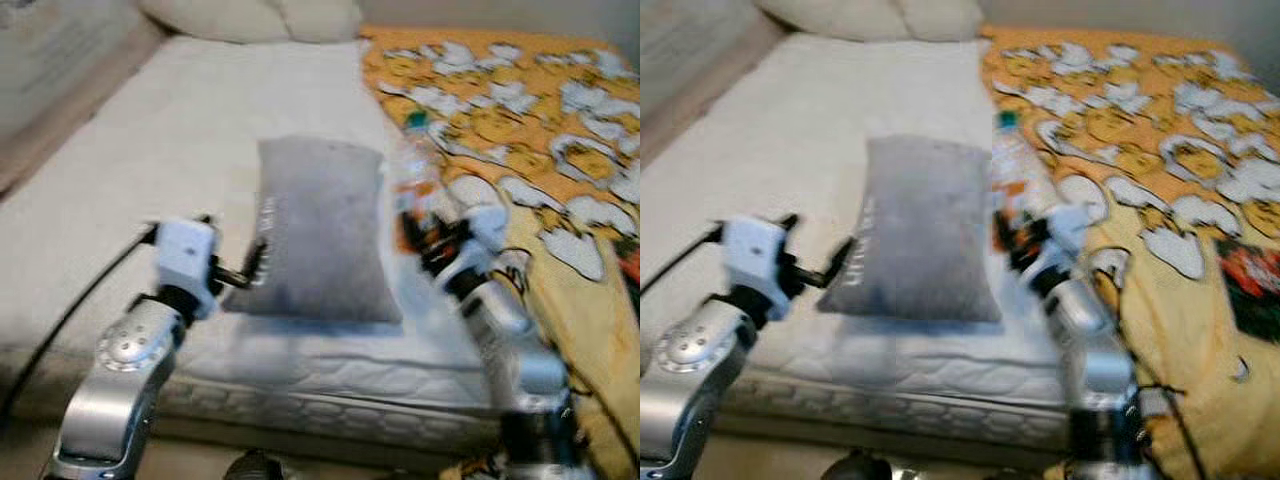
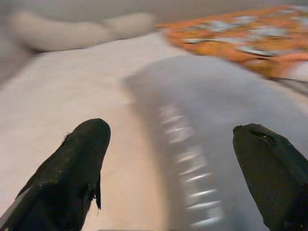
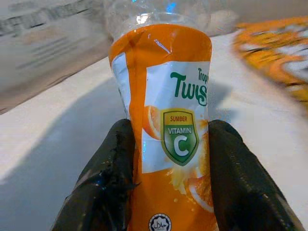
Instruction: Clean up the room
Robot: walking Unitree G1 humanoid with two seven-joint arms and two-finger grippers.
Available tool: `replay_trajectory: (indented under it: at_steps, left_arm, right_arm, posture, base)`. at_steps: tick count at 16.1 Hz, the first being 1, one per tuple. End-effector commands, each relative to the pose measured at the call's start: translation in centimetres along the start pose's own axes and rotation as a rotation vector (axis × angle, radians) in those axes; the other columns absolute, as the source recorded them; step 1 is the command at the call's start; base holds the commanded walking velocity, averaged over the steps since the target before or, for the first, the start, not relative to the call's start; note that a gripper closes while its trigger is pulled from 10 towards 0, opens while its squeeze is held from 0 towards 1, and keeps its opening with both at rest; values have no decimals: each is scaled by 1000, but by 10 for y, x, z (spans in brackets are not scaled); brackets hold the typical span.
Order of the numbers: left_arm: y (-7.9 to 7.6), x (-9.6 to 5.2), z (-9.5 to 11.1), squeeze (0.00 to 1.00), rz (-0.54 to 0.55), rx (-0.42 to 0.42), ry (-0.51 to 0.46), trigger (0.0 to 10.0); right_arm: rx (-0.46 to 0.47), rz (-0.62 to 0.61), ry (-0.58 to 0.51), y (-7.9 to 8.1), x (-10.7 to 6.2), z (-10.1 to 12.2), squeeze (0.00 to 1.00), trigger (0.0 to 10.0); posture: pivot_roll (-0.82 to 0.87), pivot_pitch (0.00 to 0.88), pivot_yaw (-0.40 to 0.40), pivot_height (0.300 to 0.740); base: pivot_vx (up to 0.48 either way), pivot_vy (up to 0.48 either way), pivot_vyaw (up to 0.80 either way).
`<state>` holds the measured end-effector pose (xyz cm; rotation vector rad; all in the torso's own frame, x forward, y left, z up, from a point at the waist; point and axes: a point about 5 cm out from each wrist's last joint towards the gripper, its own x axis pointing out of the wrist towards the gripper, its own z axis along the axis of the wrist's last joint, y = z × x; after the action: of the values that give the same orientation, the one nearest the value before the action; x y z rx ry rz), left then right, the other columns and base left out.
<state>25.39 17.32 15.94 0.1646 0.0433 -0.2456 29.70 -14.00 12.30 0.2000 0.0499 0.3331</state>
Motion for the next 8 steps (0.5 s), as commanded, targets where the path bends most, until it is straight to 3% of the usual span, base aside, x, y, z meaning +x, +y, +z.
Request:
replay_trajectory:
  at_steps: [1,3,6,8]
  left_arm:
    - [7,-3,-5,0,57,12,21,10000]
    - [4,-5,-11,0,95,-15,49,10000]
    - [-1,-6,-16,0,141,-53,46,10000]
    - [-2,-6,-19,0,153,6,51,10000]
  right_arm:
    - [-26,1,-7,6,-1,4,0,10000]
    - [-58,-31,35,13,-11,0,0,10000]
    - [-32,-57,43,16,-24,3,0,10000]
    - [-20,-21,90,19,-29,-1,0,10000]
  posture:
    - [-57,0,39,740]
    - [-67,0,26,740]
    - [-64,0,23,740]
    - [-64,0,21,740]
  base:
    - [0,0,800]
    - [0,0,800]
    - [0,0,800]
    - [0,0,800]
